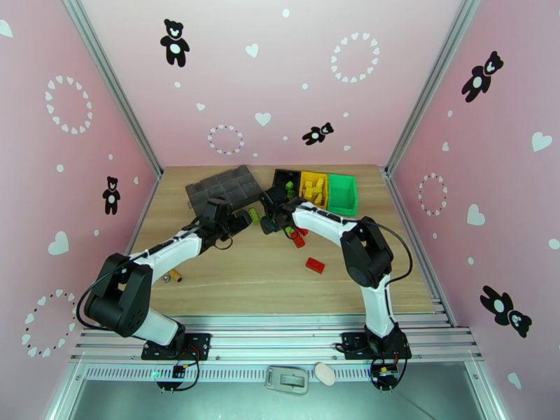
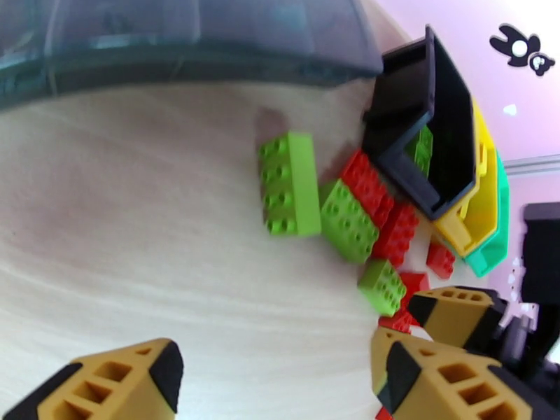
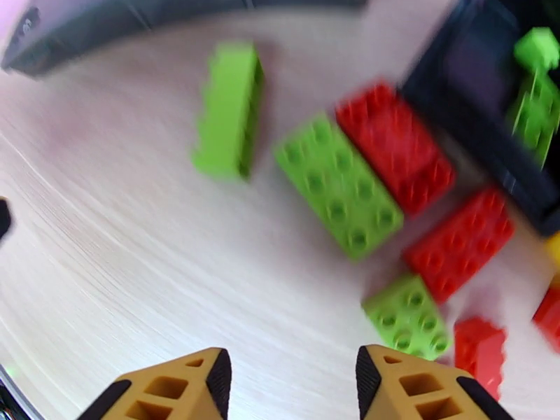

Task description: Sort the legos into containers by color

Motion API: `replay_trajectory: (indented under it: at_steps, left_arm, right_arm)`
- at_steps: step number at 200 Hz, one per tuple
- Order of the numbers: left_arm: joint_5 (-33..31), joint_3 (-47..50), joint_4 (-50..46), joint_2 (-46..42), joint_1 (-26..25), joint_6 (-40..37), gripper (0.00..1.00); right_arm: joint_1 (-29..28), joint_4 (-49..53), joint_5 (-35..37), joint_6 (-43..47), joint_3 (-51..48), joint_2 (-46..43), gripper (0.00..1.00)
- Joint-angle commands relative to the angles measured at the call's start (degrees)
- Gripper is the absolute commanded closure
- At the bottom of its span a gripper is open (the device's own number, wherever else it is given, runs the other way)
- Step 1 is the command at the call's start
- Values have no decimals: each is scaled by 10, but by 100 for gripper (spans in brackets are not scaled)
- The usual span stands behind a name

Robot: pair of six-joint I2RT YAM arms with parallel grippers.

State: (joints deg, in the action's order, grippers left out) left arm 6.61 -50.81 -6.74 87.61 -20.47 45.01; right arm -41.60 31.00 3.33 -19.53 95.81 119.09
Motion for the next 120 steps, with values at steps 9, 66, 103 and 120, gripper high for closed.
replay_trajectory:
  at_steps: [9,66,103,120]
  left_arm:
    - [4,17,-28,-22,53,-16,18]
    - [29,57,-17,-41,88,-20,17]
    - [38,68,0,-35,88,-13,17]
    - [40,73,3,-34,88,-11,17]
  right_arm:
    - [-11,12,-1,-3,72,56,54]
    - [-12,-2,12,-10,170,138,57]
    - [-16,12,10,-12,240,197,56]
    - [-17,33,17,-17,276,224,55]
